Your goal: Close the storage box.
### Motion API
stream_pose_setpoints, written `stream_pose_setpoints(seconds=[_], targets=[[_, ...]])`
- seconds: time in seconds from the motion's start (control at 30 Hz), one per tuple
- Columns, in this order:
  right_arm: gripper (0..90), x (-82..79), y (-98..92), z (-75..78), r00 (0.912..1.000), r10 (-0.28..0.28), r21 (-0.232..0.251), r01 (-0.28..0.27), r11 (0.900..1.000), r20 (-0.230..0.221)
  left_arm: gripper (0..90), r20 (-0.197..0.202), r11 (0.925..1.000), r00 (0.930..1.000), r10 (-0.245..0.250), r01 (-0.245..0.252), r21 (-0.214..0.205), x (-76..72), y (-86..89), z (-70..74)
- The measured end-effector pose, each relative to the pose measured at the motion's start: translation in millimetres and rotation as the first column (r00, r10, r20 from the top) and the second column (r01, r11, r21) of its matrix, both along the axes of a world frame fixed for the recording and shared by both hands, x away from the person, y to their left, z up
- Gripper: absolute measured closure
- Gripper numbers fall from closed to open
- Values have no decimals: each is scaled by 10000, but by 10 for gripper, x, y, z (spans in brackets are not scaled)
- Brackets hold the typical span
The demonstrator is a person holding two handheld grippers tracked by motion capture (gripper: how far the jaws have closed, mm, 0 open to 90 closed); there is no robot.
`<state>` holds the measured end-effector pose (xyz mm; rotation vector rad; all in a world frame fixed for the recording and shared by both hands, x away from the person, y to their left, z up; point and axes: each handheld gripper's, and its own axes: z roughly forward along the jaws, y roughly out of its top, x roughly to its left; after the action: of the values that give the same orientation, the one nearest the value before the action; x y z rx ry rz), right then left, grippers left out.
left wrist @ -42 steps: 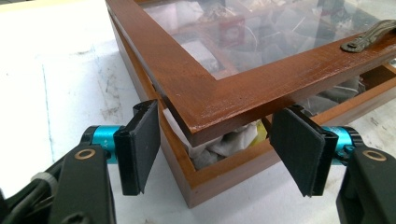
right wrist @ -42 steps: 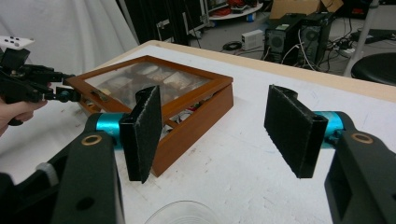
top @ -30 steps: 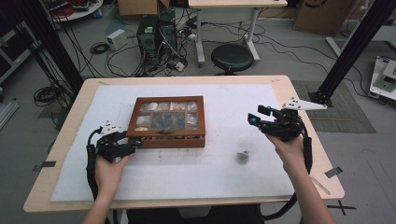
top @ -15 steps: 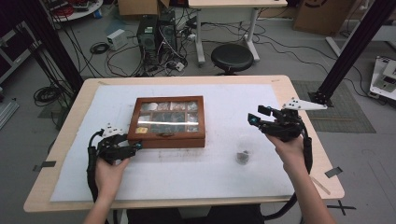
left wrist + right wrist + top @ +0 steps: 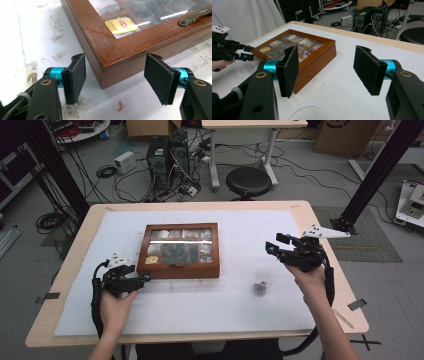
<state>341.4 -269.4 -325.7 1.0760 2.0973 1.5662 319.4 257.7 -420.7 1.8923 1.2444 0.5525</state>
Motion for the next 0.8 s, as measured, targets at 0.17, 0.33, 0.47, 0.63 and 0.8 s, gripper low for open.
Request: stream_pose_setpoints(seconds=[0.17,0.33,0.47,0.63,0.8], targets=[[381,5,-16,5,10000,-8,47,8,10000,-20,331,470,9999,9988,-131,129,47,-61,6,124],[373,-2,-28,1,10000,-41,-25,41,10000,18,308,1242,9987,9910,-505,512,-23,-106,-27,294],[357,-23,-45,3,9999,-101,-92,102,9999,48,296,1787,9934,9775,-1122,1150,-55,-113,-108,446],[337,-59,-103,2,9997,-226,-143,228,9996,132,290,2455,9851,9551,-1658,1719,-32,-114,-211,619],[328,-88,-181,-26,9990,-389,-302,395,9988,201,283,2901,9765,9363,-1978,2141,-253,-138,-293,787]])
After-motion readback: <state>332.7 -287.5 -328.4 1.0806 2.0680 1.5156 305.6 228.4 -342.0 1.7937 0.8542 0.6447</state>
